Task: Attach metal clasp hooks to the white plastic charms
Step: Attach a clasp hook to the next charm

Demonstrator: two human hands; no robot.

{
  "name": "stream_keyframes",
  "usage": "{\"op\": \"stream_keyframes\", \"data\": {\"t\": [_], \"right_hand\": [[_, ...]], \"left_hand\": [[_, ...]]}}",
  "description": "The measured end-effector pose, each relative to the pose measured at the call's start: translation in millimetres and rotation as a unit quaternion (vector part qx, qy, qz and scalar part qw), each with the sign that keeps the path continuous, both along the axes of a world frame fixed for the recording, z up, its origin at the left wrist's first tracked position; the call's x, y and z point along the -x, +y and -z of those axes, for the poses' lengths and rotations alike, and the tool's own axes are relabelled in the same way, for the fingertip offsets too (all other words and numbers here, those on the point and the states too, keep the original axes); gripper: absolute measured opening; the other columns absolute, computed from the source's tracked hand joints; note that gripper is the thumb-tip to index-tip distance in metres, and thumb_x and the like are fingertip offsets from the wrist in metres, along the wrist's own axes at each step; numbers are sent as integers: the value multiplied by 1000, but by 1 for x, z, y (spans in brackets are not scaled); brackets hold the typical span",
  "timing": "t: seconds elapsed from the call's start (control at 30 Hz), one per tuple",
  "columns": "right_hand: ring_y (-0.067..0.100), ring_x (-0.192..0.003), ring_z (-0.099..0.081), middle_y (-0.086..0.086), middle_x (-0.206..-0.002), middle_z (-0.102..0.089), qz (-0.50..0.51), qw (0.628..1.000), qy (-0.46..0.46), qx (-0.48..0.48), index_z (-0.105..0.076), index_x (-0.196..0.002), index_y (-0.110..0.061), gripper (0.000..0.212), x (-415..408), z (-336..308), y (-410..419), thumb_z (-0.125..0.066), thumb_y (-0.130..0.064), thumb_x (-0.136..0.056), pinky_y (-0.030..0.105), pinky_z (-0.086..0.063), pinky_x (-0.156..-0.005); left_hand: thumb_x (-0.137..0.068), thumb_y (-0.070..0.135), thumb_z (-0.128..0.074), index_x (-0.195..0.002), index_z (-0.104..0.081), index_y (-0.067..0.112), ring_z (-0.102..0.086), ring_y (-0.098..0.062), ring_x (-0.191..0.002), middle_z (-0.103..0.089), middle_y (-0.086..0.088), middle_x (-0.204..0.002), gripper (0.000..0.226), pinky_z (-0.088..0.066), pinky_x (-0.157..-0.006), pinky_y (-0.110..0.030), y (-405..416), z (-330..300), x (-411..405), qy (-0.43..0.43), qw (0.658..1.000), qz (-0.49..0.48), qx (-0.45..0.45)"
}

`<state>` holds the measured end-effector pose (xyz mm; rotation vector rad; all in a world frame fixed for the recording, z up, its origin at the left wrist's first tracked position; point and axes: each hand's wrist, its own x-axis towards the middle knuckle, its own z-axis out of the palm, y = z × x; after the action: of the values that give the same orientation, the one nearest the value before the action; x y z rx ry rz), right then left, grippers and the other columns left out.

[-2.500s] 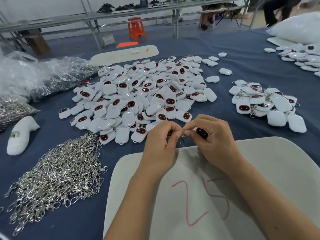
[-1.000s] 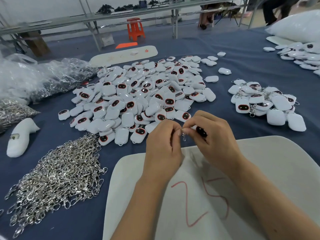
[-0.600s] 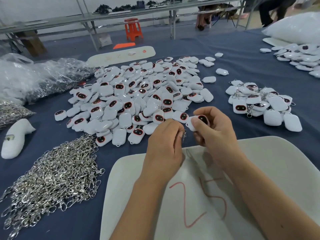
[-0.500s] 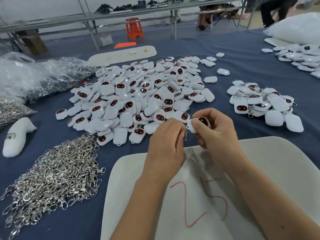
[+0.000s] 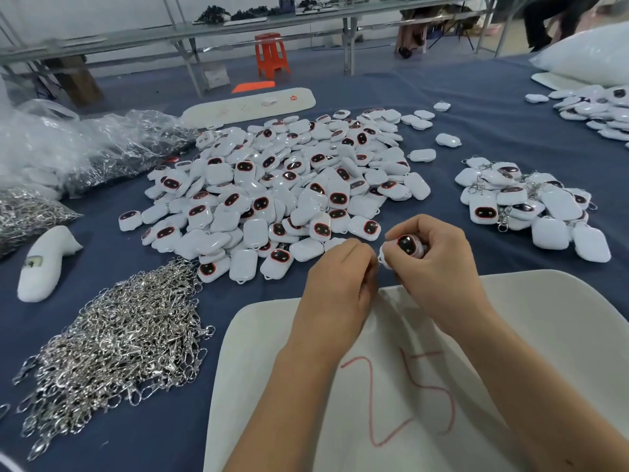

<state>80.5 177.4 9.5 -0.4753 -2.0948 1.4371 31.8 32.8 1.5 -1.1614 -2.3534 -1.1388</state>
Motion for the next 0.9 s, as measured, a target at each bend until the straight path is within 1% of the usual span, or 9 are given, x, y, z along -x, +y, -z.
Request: {"op": "stream_keyframes", "data": {"t": [0.07,0.17,0.3,0.37,0.43,0.5,0.57,0.77,0.9], "right_hand": [[28,-69,-66,-5,-71,-70,2,1000,-8,-19,-71,-82,-28,15,0,0,0,-76,-14,-84,48,-61,-69],[11,-65,-63,-12,-69,-69,-10,998,-15,-57,-70,-82,-27,17,0,-2,-1,-75,-11,-84,32,-56,-66],[6,-63,-61,-18,-69,-67,-28,993,2,-113,-70,-86,-22,15,-3,-5,-4,-75,-8,-86,14,-45,-61],[7,-64,-61,-17,-70,-67,-26,994,10,-108,-70,-88,-22,14,-3,-5,-5,-76,-9,-87,15,-47,-61],[10,-58,-58,-12,-68,-66,-19,1000,13,-6,-71,-88,-23,13,-2,-3,-7,-76,-11,-89,23,-49,-56],[13,-49,-52,-7,-61,-61,-18,992,25,122,-72,-87,-21,13,-1,-2,-12,-74,-10,-90,23,-43,-46],[13,-46,-49,-3,-62,-59,-23,985,36,169,-71,-89,-17,11,-1,-2,-14,-73,-7,-91,21,-40,-43],[13,-45,-46,0,-63,-58,-29,983,62,172,-70,-91,-13,9,-3,-5,-15,-71,-4,-93,21,-39,-43],[13,-46,-47,-1,-62,-57,-35,984,71,159,-70,-90,-15,10,-3,-4,-16,-72,-5,-93,21,-40,-43]], "left_hand": [[-92,-1,-62,-86,-60,6,-48,-22,-76,-57,-3,-83,10,-43,-67,-42,0,1,-1,-10,1000,-4,5],[-94,2,-61,-88,-62,7,-51,-21,-76,-59,-4,-85,8,-44,-69,-41,-1,2,-2,-25,1000,-10,8],[-95,3,-61,-88,-60,7,-48,-19,-74,-57,-3,-85,8,-39,-67,-35,0,5,-5,-42,999,-28,5],[-98,7,-60,-88,-58,10,-45,-17,-75,-54,0,-85,10,-36,-67,-32,1,6,-6,-52,998,-43,0],[-100,10,-58,-90,-56,11,-47,-17,-78,-55,2,-87,10,-40,-69,-34,3,6,-5,-71,996,-51,-25],[-99,8,-57,-91,-56,12,-50,-18,-83,-56,3,-91,9,-44,-73,-38,4,6,-3,-86,993,-44,-63],[-98,7,-58,-92,-56,11,-54,-20,-86,-58,2,-93,8,-46,-75,-41,4,5,-2,-100,991,-33,-87],[-96,8,-60,-92,-62,14,-60,-14,-82,-64,6,-86,7,-48,-74,-36,1,3,1,-113,987,-21,-115],[-90,5,-64,-90,-65,19,-65,-11,-85,-67,13,-85,14,-53,-74,-24,-3,2,4,-144,981,-8,-127]]}}
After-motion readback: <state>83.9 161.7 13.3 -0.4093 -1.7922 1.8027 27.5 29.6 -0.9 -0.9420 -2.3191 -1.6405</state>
